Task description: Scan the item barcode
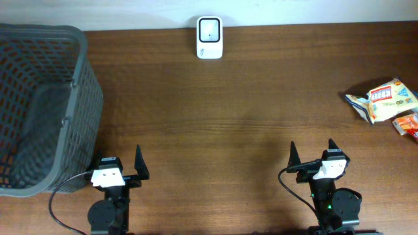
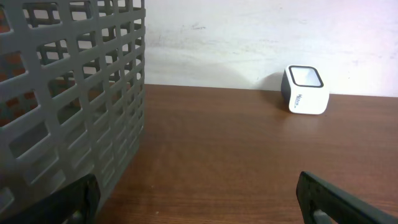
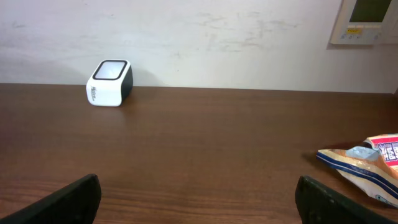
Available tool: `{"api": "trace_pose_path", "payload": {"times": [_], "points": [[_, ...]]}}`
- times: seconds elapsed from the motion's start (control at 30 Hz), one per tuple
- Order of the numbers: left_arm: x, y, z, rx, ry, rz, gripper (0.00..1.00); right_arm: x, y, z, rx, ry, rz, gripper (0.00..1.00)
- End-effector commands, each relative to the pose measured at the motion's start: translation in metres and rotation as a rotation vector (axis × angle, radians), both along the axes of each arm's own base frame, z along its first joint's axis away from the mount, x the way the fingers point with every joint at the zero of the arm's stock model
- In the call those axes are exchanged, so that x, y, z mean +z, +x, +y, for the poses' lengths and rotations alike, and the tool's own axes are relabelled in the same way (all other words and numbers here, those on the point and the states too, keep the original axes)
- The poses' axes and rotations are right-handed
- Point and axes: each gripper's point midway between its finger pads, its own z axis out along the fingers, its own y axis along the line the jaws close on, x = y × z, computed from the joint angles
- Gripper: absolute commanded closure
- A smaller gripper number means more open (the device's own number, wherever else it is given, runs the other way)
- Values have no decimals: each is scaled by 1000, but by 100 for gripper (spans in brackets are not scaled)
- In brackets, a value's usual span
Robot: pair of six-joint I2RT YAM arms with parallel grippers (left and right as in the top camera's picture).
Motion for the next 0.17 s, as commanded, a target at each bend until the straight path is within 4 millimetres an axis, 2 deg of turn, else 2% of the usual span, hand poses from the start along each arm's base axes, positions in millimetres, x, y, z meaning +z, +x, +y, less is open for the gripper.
{"api": "trace_pose_path", "payload": {"times": [0.0,0.13], "points": [[0,0,-2,-17,12,1,1,-4,0,-2,-12,3,5,1],[0,0,-2,-16,12,1,1,-4,0,-2,-12,3,5,1]]}}
